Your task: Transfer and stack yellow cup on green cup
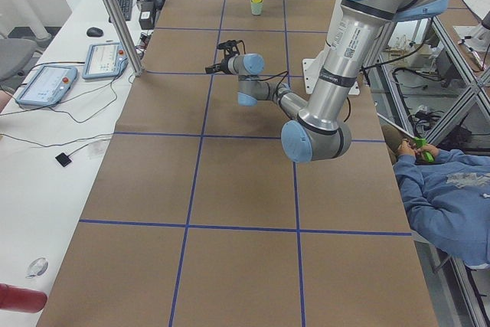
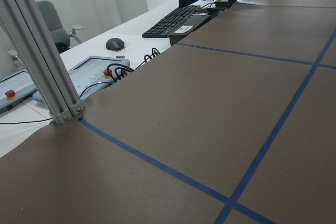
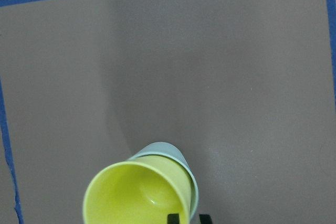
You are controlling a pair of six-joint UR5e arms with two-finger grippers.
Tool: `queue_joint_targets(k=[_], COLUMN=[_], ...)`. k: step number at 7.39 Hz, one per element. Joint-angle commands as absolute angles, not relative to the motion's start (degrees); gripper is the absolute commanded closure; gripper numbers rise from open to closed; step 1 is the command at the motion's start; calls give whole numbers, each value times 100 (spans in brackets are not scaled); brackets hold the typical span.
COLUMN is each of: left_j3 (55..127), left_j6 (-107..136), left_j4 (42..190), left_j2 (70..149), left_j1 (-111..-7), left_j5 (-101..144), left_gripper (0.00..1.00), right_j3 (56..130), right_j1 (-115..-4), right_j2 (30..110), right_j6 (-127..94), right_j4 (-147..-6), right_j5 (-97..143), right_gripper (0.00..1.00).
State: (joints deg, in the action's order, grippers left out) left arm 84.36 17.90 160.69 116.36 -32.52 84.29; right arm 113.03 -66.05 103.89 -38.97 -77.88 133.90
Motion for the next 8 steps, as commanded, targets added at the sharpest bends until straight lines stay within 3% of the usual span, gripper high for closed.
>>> queue_joint_targets(k=[1, 4, 8], left_j3=[8507, 8447, 8533], left_j6=[1784, 2135, 2083], left_j4=[16066, 15123, 11722], left_j2=[11288, 10496, 10371], left_j1=[-3322, -4592, -6438], left_j5=[8464, 8725, 10794], left_gripper=[0, 0, 0], right_j3=[11399, 11382, 10777], right_j1=[-6618, -6819, -7373], right_j2=[10380, 10187, 9388], right_j6=[-3894, -3911, -3824], right_j4=[-7778, -7524, -7559], right_j5=[13395, 13237, 13105], right_gripper=[0, 0, 0])
